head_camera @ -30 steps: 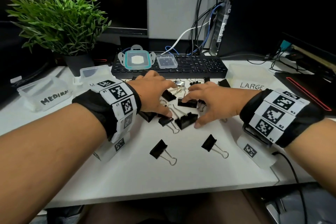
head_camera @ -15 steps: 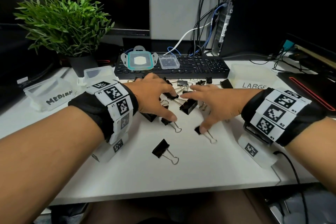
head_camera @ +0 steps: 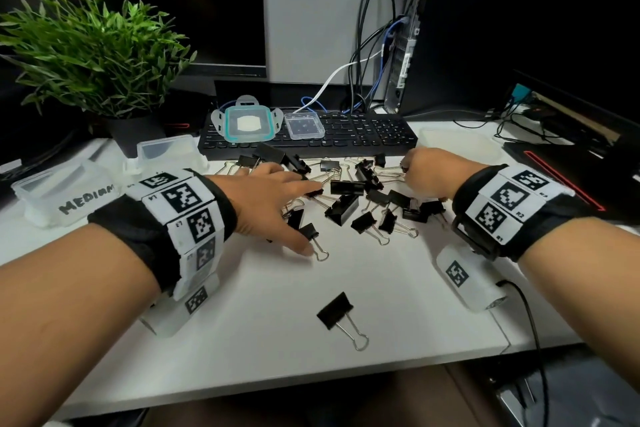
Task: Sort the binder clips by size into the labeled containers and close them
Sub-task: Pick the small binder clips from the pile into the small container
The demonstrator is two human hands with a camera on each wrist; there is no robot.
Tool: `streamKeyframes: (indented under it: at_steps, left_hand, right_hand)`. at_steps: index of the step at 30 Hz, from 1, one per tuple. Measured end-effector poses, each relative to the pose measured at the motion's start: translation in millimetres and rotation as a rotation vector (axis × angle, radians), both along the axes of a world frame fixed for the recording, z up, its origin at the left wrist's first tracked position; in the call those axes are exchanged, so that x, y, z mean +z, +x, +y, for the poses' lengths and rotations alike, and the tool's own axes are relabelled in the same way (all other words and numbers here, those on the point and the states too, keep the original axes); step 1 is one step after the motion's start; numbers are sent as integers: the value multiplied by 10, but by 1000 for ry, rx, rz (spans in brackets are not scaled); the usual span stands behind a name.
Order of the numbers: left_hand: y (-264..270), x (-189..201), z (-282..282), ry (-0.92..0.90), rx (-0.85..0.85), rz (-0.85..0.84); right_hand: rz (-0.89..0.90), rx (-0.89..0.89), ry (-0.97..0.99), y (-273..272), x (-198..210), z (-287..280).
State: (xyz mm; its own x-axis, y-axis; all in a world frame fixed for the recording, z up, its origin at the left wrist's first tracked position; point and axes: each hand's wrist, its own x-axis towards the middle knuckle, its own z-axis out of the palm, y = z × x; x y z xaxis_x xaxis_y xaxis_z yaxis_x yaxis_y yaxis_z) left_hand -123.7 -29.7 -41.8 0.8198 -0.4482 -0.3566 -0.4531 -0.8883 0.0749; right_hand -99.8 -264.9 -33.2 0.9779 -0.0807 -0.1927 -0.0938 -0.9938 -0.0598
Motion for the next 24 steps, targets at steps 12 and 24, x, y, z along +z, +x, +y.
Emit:
streamKeyframes:
  at_steps: [12,24]
  left_hand:
    - [-234,-46,-351,22,-215,23]
    - [-103,-119,-379,34,-119,-197]
  right_hand:
    - [-115,49,140,50,50,88]
    - [69,211,-178,204,-111,-44]
